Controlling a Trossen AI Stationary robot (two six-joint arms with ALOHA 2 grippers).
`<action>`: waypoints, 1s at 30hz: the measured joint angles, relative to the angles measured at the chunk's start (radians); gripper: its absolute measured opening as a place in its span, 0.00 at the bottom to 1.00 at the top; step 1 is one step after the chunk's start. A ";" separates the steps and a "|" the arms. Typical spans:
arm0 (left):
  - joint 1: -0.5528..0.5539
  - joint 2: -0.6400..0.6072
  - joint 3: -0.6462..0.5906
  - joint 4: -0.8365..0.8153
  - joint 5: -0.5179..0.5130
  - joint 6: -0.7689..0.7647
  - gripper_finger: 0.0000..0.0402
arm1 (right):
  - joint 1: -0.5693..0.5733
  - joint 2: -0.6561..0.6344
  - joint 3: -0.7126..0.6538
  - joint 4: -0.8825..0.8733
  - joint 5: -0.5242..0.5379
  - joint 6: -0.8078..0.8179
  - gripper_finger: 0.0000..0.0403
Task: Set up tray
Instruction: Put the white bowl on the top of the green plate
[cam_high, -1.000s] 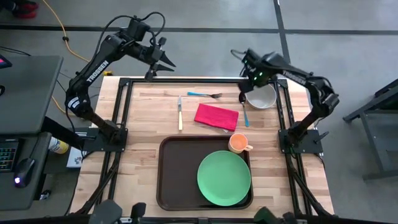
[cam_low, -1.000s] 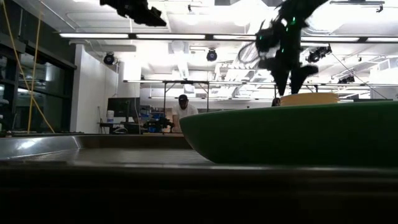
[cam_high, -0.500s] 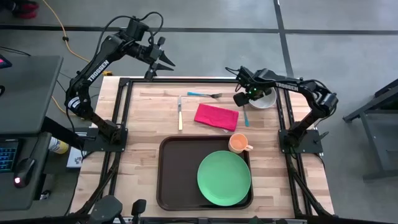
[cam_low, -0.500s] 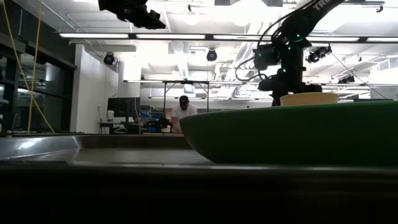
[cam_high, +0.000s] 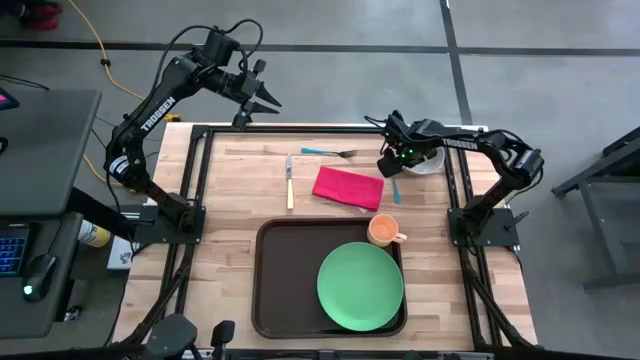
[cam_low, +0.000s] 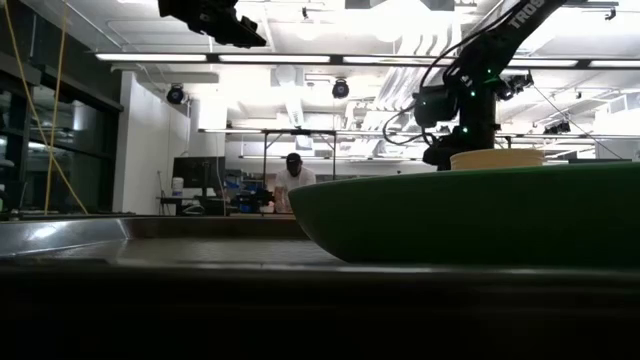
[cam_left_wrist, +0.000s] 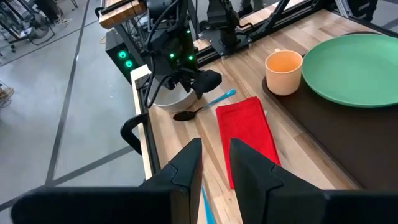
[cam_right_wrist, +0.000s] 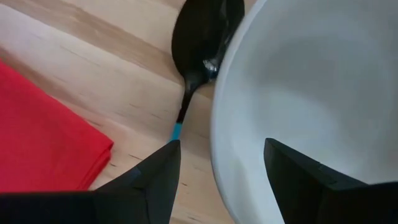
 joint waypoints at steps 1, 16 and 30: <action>0.000 0.000 0.000 0.000 0.000 -0.002 0.28 | 0.000 0.000 -0.006 0.003 0.000 0.000 0.52; 0.000 0.000 0.000 0.003 0.000 -0.019 0.28 | -0.009 0.000 -0.010 0.002 0.015 -0.038 0.37; 0.000 0.000 0.000 0.005 -0.002 -0.023 0.28 | -0.008 0.000 -0.007 -0.018 0.009 -0.048 0.02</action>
